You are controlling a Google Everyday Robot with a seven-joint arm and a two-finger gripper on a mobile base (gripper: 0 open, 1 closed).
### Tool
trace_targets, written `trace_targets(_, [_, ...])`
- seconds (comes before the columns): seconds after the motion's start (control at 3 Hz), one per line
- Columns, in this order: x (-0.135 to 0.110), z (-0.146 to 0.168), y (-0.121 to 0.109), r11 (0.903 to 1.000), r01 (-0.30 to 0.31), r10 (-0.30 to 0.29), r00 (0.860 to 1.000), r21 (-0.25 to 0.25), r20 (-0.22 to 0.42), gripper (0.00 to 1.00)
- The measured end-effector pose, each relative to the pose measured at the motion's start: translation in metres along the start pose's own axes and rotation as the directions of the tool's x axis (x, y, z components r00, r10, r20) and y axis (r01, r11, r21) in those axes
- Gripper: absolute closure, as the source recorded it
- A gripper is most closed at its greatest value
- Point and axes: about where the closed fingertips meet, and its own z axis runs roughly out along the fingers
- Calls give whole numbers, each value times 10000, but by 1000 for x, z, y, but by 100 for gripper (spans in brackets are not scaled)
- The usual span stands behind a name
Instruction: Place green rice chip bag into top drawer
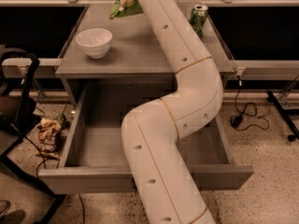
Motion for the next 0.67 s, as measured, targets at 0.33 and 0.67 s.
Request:
trace_targets(0.33, [42, -17, -15, 9944, 1054, -1030, 9756, 19, -1937, 100])
trace_targets(0.67, [85, -50, -31, 9787, 2047, -1939, 8932, -171, -4058, 100])
